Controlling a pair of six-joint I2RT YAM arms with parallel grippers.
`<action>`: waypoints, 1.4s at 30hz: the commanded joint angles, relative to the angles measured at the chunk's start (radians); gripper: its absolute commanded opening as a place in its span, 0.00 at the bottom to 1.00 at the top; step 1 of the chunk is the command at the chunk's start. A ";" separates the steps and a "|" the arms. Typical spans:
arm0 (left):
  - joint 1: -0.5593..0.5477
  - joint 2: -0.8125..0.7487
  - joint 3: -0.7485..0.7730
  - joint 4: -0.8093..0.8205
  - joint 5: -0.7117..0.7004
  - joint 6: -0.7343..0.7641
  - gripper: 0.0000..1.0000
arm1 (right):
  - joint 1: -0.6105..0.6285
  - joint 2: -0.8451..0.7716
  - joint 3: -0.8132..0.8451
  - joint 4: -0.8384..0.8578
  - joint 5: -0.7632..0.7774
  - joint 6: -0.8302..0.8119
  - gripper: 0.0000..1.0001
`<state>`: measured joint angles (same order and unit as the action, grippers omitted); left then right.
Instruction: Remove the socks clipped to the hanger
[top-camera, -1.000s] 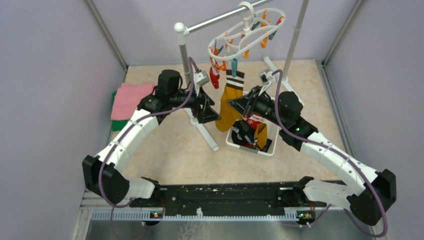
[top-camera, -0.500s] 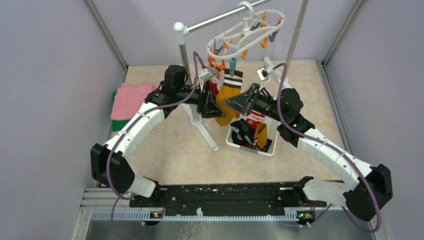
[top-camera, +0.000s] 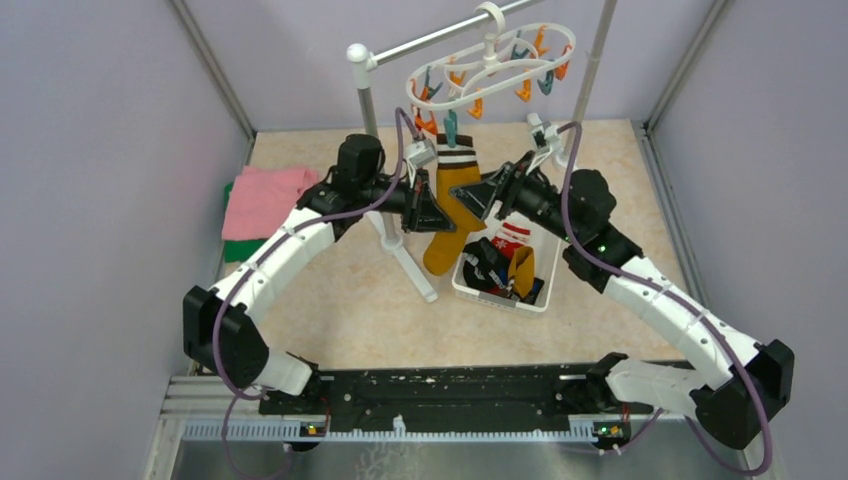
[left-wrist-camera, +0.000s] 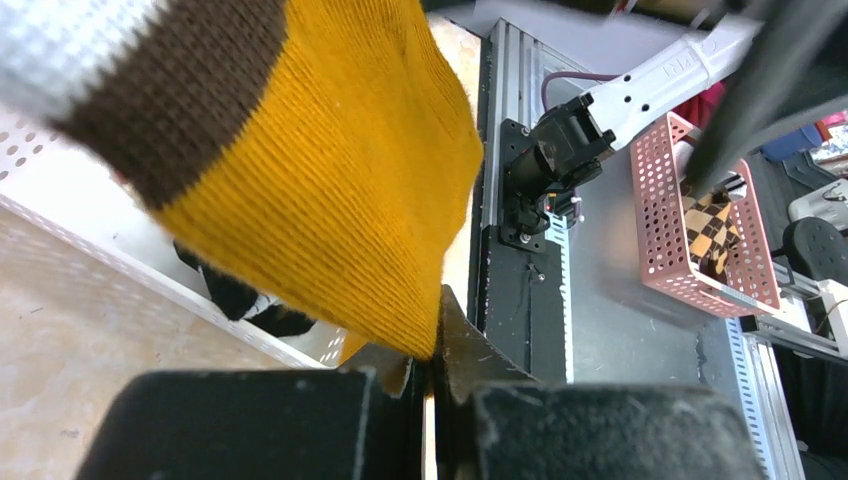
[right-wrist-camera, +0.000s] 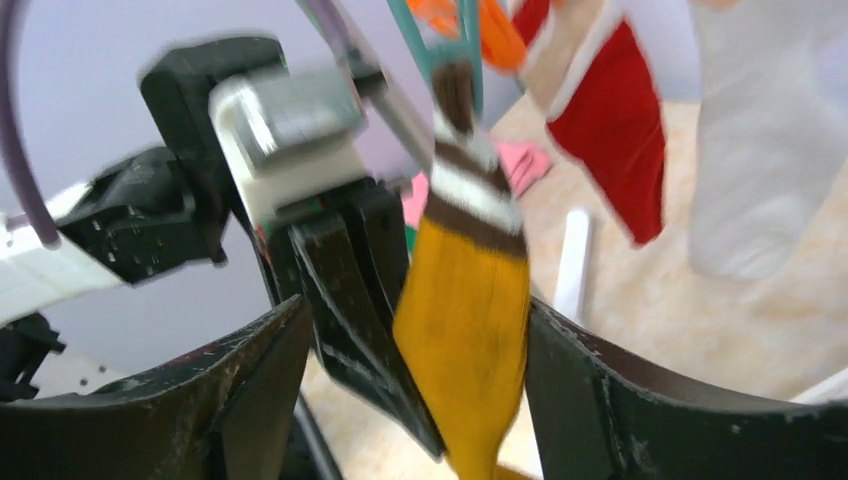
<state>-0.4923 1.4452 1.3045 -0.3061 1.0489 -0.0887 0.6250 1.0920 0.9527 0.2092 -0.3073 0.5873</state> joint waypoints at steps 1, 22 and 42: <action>-0.038 -0.018 -0.007 0.040 -0.013 0.015 0.00 | -0.010 0.028 0.203 -0.033 0.061 -0.147 0.75; -0.055 -0.046 -0.038 0.041 -0.009 0.020 0.00 | -0.096 0.284 0.460 0.036 -0.132 -0.082 0.65; -0.084 -0.003 -0.009 0.052 -0.038 0.029 0.00 | -0.164 0.314 0.482 0.080 -0.227 0.001 0.11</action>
<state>-0.5587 1.4353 1.2694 -0.2913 1.0122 -0.0799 0.4740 1.3983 1.3781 0.2707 -0.5091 0.5789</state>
